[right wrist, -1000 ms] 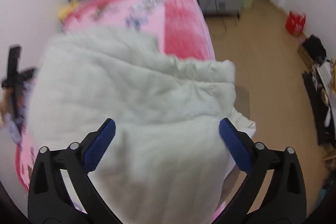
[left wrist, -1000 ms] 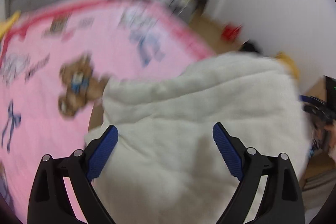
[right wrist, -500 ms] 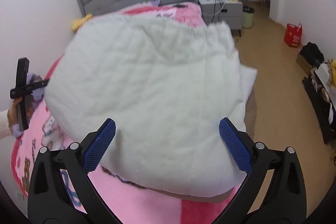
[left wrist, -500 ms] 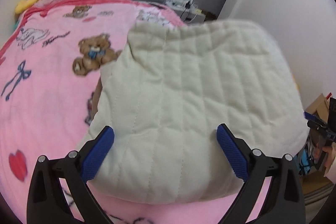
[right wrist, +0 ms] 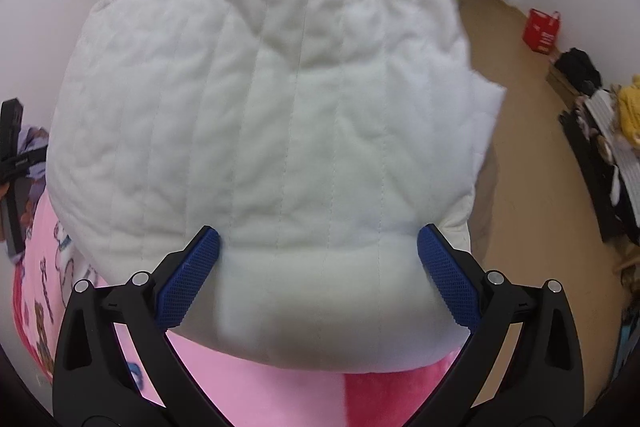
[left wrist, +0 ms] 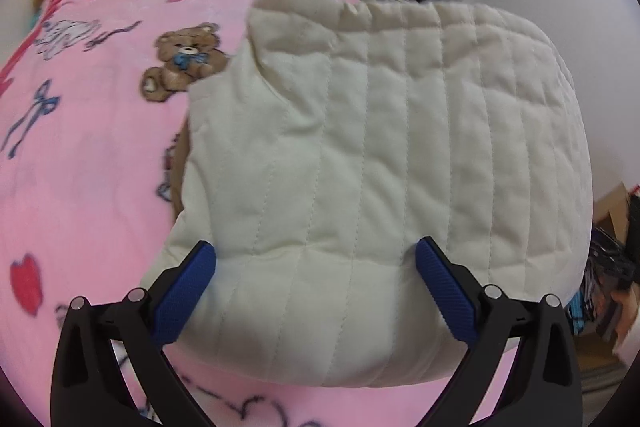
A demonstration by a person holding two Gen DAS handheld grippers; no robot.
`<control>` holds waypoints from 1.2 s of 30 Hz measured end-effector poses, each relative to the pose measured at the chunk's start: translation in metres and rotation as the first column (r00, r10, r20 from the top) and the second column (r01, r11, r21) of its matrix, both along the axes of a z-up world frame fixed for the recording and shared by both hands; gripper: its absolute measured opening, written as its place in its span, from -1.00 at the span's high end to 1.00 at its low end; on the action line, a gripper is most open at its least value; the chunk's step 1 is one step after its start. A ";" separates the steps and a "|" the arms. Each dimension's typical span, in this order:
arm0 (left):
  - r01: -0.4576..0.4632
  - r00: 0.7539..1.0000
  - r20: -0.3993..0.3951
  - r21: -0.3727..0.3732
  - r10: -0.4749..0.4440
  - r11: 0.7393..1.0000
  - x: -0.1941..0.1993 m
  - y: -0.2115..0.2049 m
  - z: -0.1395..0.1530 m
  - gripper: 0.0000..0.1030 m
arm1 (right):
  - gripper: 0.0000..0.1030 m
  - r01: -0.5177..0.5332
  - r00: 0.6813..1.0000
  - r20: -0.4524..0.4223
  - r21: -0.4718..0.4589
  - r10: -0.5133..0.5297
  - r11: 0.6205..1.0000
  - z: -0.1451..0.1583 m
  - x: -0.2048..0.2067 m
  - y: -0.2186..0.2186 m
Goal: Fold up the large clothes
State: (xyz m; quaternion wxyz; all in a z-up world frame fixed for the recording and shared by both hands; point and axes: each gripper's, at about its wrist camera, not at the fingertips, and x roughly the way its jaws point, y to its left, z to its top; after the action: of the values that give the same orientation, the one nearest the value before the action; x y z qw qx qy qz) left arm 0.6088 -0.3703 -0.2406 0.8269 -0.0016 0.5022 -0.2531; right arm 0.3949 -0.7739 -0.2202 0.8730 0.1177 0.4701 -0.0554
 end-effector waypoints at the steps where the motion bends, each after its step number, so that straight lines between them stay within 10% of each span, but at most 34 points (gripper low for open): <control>1: -0.020 1.000 -0.003 -0.024 0.020 0.999 -0.005 0.003 0.006 -0.90 | -0.84 0.022 1.000 0.022 -0.018 -0.021 1.000 0.011 -0.005 0.002; 12: -0.116 0.991 0.052 -0.093 0.122 0.989 -0.083 -0.010 0.076 -0.90 | -0.84 0.261 0.955 0.182 -0.144 -0.234 0.954 0.102 -0.059 0.038; 18: -0.037 0.964 0.267 0.060 0.020 0.998 -0.159 -0.041 0.148 -0.90 | -0.84 0.341 0.907 0.317 -0.169 -0.277 0.925 0.167 -0.104 0.069; 22: -0.074 0.942 0.336 0.176 0.011 0.982 -0.201 -0.057 0.199 -0.90 | -0.84 0.331 0.922 0.303 -0.290 -0.242 0.898 0.205 -0.124 0.105; 36: 0.044 0.943 0.322 0.126 -0.083 0.991 -0.270 -0.076 0.275 -0.90 | -0.84 0.280 0.954 0.212 -0.385 -0.212 0.879 0.246 -0.159 0.157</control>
State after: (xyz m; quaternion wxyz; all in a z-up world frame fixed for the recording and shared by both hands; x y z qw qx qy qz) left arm 0.3386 -0.4464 0.0343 0.8886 0.1048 0.3724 -0.2466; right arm 0.2357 -0.6165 0.0255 0.8994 -0.0052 0.3559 -0.2537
